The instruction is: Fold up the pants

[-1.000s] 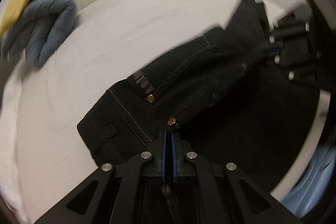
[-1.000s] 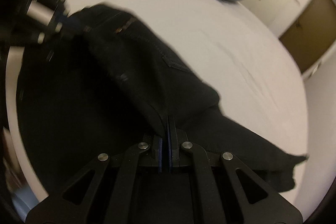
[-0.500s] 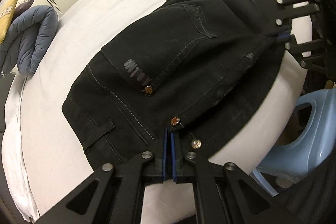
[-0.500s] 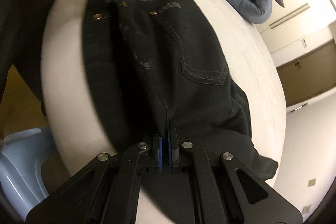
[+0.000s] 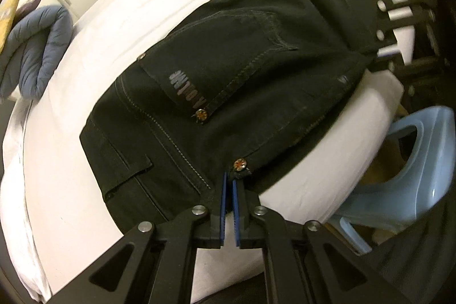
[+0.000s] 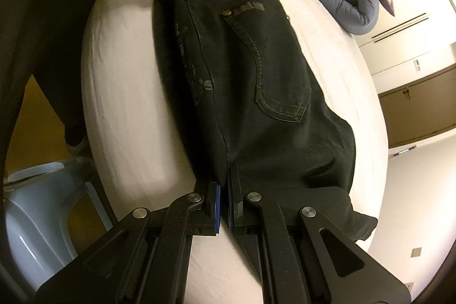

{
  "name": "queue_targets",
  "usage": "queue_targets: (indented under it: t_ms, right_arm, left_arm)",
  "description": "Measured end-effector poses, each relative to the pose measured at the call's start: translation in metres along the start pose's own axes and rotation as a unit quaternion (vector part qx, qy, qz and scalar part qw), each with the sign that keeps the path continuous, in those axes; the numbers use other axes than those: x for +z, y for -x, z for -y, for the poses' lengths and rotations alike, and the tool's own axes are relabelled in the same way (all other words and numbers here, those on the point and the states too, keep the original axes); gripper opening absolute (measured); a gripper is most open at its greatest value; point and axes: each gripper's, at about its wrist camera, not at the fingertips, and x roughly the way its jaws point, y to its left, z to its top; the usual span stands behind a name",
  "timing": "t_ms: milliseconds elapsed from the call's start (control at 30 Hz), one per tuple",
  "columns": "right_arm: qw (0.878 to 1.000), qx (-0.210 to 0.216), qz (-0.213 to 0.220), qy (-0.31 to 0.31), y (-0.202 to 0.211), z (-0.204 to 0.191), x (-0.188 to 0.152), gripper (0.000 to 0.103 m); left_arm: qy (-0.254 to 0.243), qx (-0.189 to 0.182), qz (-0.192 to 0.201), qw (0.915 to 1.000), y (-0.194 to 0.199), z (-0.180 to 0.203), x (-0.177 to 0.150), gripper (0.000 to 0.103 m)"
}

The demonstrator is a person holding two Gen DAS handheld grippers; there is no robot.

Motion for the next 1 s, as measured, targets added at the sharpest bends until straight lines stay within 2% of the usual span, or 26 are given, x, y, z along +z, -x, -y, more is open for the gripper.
queue_targets:
  t_ms: [100,167,200,233,267,367,433,533,633,700,733,767,833,933,1000]
  right_arm:
    - [1.0,-0.003,-0.002,-0.008,-0.008,-0.002,0.001,0.003]
    - [1.0,0.0,-0.002,-0.022,-0.008,-0.002,0.0,0.003]
    - [1.0,0.002,0.0,-0.026,-0.008,-0.001,0.0,0.003]
    - [1.0,0.002,0.002,-0.029,-0.008,-0.002,-0.002,0.003]
    - [1.0,0.002,0.003,-0.031,-0.009,-0.002,-0.002,0.003]
    - [0.999,0.0,0.002,-0.043,-0.011,-0.002,0.0,0.003]
    - [0.998,0.002,0.002,-0.056,-0.013,-0.002,0.003,0.003]
    - [0.997,0.008,0.003,-0.083,-0.015,0.004,0.003,0.004]
    - [0.993,0.015,0.011,-0.118,-0.015,0.011,-0.001,0.004]
    - [0.989,0.023,0.024,-0.147,-0.013,0.016,-0.005,0.005]
    - [0.986,0.029,0.03,-0.16,-0.012,0.019,-0.006,0.007]
    - [0.982,0.044,0.037,-0.181,-0.009,0.026,-0.01,0.008]
    - [0.968,0.08,0.051,-0.233,-0.002,0.042,-0.021,0.015]
    - [0.919,0.159,0.092,-0.349,0.014,0.084,-0.057,0.018]
    - [0.86,0.204,0.12,-0.453,0.015,0.13,-0.098,0.019]
  left_arm:
    - [0.007,0.0,-0.002,1.0,0.001,-0.006,0.004,0.009]
    - [0.011,0.001,-0.008,0.9999,0.008,-0.011,0.004,0.03]
    - [0.013,0.002,-0.008,0.9999,0.013,-0.013,0.003,0.053]
    - [0.015,0.008,-0.003,0.9999,0.019,-0.015,0.002,0.068]
    - [0.02,0.009,0.001,0.9998,0.026,-0.018,0.0,0.071]
    - [0.049,0.006,0.004,0.9988,0.041,-0.031,0.0,0.071]
    - [0.07,0.001,0.023,0.9973,0.052,-0.035,0.007,0.071]
    - [0.091,-0.019,0.054,0.9942,0.056,-0.031,0.03,0.071]
    - [0.115,-0.036,0.074,0.9899,0.041,-0.019,0.061,0.071]
    - [0.136,-0.056,0.071,0.9866,0.021,-0.012,0.076,0.065]
    - [0.147,-0.065,0.059,0.9853,0.008,-0.008,0.082,0.056]
    - [0.154,-0.064,0.04,0.9852,-0.007,-0.003,0.086,0.054]
    - [0.171,-0.056,-0.001,0.9837,-0.037,0.005,0.088,0.053]
    - [0.204,-0.06,0.004,0.977,-0.042,0.002,0.086,0.053]
    - [0.212,-0.062,-0.001,0.9753,-0.043,0.002,0.086,0.053]
